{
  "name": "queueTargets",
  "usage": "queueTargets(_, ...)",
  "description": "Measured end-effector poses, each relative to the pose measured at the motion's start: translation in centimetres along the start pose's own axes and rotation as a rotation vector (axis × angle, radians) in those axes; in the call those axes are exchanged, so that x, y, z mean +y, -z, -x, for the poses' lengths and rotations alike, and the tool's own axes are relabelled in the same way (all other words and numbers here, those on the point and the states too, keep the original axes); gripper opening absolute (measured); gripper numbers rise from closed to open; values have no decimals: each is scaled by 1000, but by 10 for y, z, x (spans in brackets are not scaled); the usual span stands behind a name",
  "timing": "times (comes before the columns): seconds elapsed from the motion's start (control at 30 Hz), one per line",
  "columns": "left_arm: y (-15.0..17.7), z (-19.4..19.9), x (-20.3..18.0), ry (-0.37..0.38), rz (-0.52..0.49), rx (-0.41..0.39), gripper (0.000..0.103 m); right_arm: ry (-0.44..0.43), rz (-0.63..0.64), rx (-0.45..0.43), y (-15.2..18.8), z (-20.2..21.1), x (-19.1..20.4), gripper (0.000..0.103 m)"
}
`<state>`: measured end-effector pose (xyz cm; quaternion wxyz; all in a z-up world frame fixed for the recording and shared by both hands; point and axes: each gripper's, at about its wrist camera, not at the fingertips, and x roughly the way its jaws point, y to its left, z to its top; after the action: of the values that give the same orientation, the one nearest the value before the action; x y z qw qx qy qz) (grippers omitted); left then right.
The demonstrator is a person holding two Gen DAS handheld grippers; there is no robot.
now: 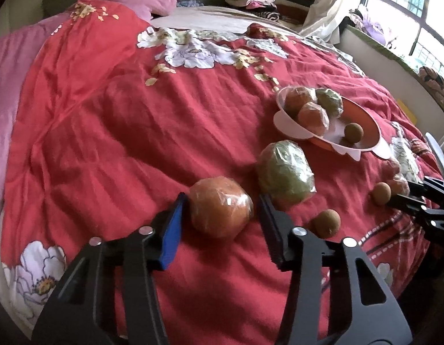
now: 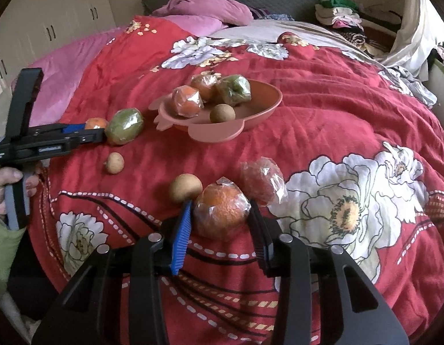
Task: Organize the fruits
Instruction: 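Grasp a wrapped orange with right gripper while left gripper grasps another wrapped orange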
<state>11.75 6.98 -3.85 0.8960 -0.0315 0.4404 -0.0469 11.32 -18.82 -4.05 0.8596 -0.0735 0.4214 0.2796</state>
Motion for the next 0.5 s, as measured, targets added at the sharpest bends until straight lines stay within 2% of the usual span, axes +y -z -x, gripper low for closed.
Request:
queueTargets(0.23, 0, 0, 4, 22, 7, 5, 34, -18, 5, -5, 0, 3, 3, 37)
queueTargets(0.5, 4, 18, -3, 76, 10, -24, 34, -34, 14, -30, -3, 13, 6, 37)
